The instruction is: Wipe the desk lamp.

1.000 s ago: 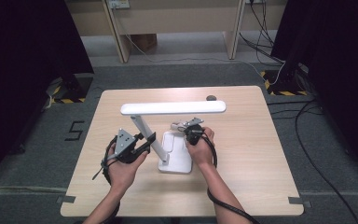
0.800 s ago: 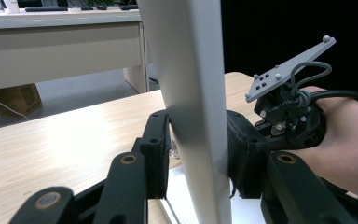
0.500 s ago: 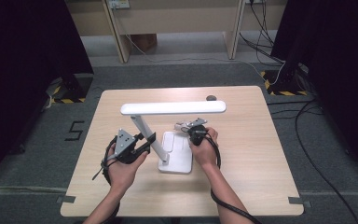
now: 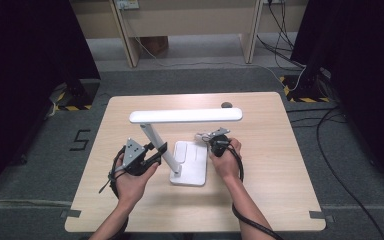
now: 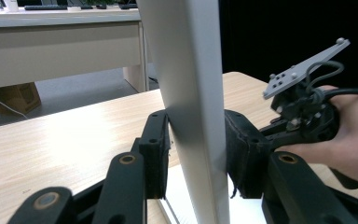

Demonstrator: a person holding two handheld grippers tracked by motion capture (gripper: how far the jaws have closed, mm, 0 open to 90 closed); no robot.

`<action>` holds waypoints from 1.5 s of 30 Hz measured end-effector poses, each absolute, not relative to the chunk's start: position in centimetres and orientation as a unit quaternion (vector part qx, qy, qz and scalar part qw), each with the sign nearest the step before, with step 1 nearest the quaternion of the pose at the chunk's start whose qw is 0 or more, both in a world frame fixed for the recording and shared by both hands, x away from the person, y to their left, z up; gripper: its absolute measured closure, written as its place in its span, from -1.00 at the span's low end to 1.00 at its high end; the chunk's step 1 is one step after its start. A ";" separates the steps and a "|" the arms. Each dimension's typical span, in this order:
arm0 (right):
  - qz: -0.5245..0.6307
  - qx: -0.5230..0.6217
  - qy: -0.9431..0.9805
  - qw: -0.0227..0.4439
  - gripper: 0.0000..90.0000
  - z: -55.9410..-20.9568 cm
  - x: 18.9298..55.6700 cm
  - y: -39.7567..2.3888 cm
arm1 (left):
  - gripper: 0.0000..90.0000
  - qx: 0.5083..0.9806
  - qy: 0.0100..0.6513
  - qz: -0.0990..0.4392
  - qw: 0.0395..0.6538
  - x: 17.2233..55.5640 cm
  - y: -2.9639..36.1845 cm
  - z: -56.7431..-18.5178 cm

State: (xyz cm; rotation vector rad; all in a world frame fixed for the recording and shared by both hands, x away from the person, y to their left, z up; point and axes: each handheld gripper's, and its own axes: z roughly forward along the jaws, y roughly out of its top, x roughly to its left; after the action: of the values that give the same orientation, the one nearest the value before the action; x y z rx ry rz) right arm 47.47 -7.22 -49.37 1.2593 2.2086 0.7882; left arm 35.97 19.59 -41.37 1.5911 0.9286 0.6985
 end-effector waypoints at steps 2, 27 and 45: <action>0.286 0.465 0.802 0.241 0.90 -49.1 47.4 -7.9 | 0.37 0.673 0.393 0.295 0.553 36.0 19.6 -41.4; 0.274 0.528 0.763 0.253 0.64 -49.9 46.7 -12.6 | 0.36 0.681 0.385 0.284 0.554 35.4 19.5 -41.3; 0.305 0.516 0.757 0.259 -0.01 -49.8 45.4 -12.7 | -0.10 0.737 0.323 0.259 0.534 34.3 21.5 -41.7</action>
State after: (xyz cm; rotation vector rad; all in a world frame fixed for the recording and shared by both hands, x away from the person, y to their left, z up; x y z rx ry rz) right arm 45.38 -12.73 -49.81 1.3979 2.0530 0.8274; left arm 34.34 21.50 -41.66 1.7573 0.7703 0.6168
